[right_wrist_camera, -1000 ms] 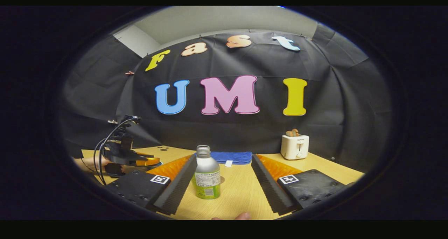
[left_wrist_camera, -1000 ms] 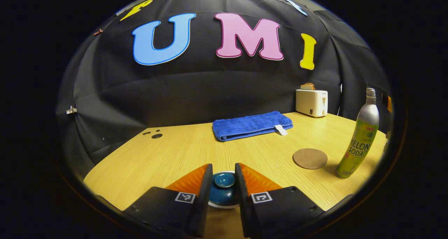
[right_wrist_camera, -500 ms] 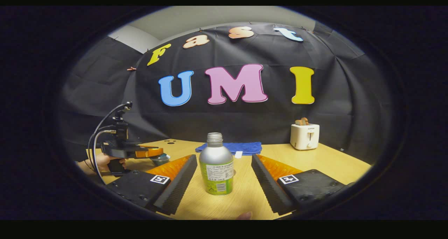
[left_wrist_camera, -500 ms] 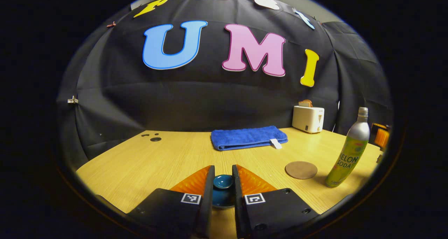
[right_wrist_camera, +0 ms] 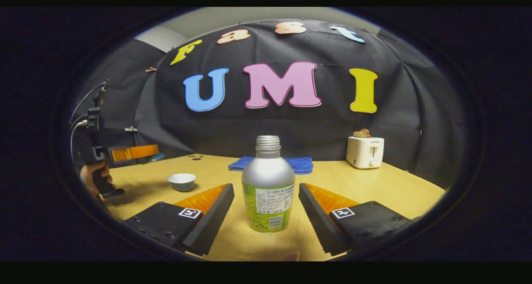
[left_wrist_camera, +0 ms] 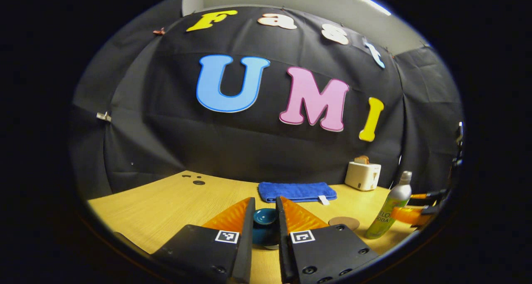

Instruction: Open the teacup lid with one hand, grasp the water bottle and pour water into the teacup with the other hand; after pouring, place the water bottle on the coaster and then close the teacup lid.

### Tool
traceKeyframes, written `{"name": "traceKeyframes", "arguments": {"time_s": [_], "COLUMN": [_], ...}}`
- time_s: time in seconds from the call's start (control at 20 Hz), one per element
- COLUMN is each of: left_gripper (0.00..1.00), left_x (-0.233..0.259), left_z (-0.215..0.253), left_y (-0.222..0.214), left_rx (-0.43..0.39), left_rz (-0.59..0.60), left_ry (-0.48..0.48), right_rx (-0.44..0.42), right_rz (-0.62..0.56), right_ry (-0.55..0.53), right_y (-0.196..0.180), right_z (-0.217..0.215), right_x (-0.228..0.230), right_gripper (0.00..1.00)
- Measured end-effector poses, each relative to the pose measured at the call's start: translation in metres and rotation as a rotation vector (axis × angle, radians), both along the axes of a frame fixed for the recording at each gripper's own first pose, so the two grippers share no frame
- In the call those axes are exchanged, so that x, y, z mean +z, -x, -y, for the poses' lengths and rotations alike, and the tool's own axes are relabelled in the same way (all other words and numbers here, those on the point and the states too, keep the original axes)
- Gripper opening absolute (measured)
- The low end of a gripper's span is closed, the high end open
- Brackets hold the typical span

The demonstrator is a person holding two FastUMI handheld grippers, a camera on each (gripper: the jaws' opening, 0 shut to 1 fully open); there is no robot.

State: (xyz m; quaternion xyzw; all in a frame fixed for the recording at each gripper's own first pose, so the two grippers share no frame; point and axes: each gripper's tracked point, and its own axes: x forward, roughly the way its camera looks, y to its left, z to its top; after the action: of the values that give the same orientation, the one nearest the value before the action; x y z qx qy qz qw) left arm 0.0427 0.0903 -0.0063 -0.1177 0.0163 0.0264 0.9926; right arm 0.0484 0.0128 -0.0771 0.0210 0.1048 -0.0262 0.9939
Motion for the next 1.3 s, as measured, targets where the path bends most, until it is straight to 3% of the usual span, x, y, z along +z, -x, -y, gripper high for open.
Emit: {"name": "traceKeyframes", "arguments": {"time_s": [0.15,0.4,0.45,0.6,0.9,1.3], "left_gripper": [0.31,0.30,0.30,0.31,0.31,0.30], "left_x": [-0.006,-0.012,-0.010,-0.011,-0.016,-0.022], "left_z": [-0.023,-0.040,-0.037,-0.033,-0.035,-0.056], "left_y": [0.008,0.014,0.014,0.014,0.012,0.014], "left_rx": [-0.019,0.000,-0.007,-0.020,-0.021,0.026], "left_rz": [-0.014,-0.045,-0.040,-0.043,-0.052,-0.062], "left_ry": [0.133,0.075,0.074,0.071,0.070,0.042], "right_rx": [-0.026,-0.065,-0.065,-0.046,0.005,0.205], "right_rz": [-0.015,-0.015,-0.017,-0.036,-0.012,-0.083], "right_ry": [0.029,0.003,-0.001,0.032,0.405,0.982], "right_y": [-0.002,-0.012,-0.012,-0.018,-0.067,-0.108], "right_z": [0.001,0.004,0.004,0.000,-0.005,-0.047], "right_x": [-0.010,-0.015,-0.015,-0.014,0.033,-0.003], "right_gripper": [0.97,0.96,0.86,0.77,0.77,0.78]}}
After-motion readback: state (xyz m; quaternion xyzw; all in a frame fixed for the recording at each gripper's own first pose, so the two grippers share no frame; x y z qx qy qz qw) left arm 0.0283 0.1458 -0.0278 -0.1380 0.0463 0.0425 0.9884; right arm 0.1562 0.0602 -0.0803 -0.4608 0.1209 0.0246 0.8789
